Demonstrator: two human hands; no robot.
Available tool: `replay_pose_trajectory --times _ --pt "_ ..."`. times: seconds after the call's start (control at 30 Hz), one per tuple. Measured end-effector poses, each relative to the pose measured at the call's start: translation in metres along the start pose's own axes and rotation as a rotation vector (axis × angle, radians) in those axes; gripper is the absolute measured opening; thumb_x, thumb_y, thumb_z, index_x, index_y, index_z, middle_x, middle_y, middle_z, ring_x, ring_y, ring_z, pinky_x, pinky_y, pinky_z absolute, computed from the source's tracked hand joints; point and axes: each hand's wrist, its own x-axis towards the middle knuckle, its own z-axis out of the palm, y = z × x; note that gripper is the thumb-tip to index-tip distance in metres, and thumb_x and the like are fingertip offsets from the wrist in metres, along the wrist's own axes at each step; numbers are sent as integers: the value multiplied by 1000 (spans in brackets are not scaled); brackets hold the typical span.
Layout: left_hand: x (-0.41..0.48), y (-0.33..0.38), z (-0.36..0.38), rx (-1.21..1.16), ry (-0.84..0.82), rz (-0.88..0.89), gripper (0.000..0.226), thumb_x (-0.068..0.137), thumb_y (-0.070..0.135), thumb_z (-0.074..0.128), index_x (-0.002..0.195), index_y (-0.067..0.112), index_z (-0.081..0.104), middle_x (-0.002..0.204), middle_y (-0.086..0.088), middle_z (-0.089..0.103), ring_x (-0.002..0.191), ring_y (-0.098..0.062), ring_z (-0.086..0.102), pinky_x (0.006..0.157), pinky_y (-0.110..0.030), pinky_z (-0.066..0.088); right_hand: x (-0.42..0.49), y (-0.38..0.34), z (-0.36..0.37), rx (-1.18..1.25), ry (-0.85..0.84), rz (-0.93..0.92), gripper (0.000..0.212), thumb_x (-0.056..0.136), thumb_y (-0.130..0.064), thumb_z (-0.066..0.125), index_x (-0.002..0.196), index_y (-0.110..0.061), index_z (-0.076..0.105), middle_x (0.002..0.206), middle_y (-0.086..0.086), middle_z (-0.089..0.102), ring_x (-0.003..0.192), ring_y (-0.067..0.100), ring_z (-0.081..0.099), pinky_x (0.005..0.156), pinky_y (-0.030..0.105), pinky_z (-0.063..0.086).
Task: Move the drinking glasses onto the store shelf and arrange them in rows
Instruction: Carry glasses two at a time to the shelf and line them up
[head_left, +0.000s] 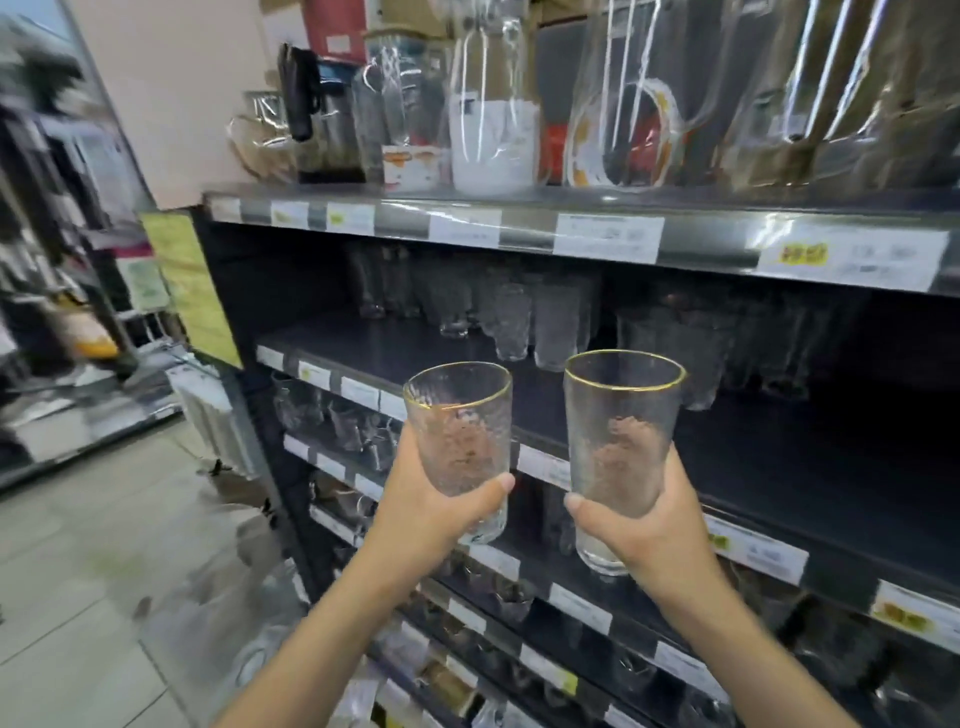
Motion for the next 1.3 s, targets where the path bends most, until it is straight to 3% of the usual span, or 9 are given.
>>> replay_pose_trajectory --times 0.1,0.27,0.47,0.57,0.7,0.8,1.03,1.2,1.3 --pt "20 -14 -49 27 37 -6 63 73 16 85 114 41 45 112 21 61 96 16 60 71 -1 45 18 0 52 26 -18 -3 69 58 -28 84 117 -41 51 113 -16 66 106 -1 63 84 19 48" --pt "62 -40 -130 64 79 -24 61 73 17 85 110 42 43 111 25 56 90 26 54 68 4 40 50 5 141 58 -15 15 68 58 -28 84 117 -39 52 108 -24 67 102 -3 64 76 11 51" --pt "119 -78 -206 94 45 -28 65 73 23 85 116 42 41 114 26 55 94 26 53 70 5 40 82 23 226 42 26 61 64 67 -12 88 112 -41 52 107 -19 68 99 -3 65 80 17 49" --pt "147 -96 -231 67 20 -53 72 72 30 86 127 40 41 120 21 59 102 15 58 74 -1 45 99 29 254 31 52 94 62 67 -14 88 112 -39 53 106 -22 69 98 -2 66 80 18 50" --pt "188 -113 -251 40 -10 -50 72 69 36 85 126 43 43 115 24 62 104 13 59 78 -5 46 127 38 282 17 83 93 65 63 -15 91 113 -34 54 102 -17 71 93 2 69 73 11 51" --pt "223 -127 -257 13 -28 -54 70 64 44 84 123 42 45 113 22 65 104 7 62 88 -16 48 151 48 296 -2 115 101 60 69 -6 86 113 -32 55 100 -15 71 91 3 69 71 12 52" --pt "297 -154 -260 29 -108 -26 58 75 18 83 113 39 46 112 19 62 94 16 60 71 0 44 208 70 320 -16 240 123 57 69 -11 85 114 -29 56 98 -16 71 89 1 68 76 18 48" --pt "347 -167 -261 17 -144 -49 59 73 19 85 116 38 48 111 16 67 98 7 65 79 -13 49 244 78 329 -38 299 144 52 70 -13 84 111 -29 57 92 -15 71 83 -3 67 69 15 48" --pt "372 -175 -257 -1 -130 -66 55 72 19 85 112 34 50 106 11 69 91 5 66 74 -14 50 257 84 331 -44 323 160 51 71 -16 84 112 -30 57 95 -14 72 85 -1 68 72 17 48"
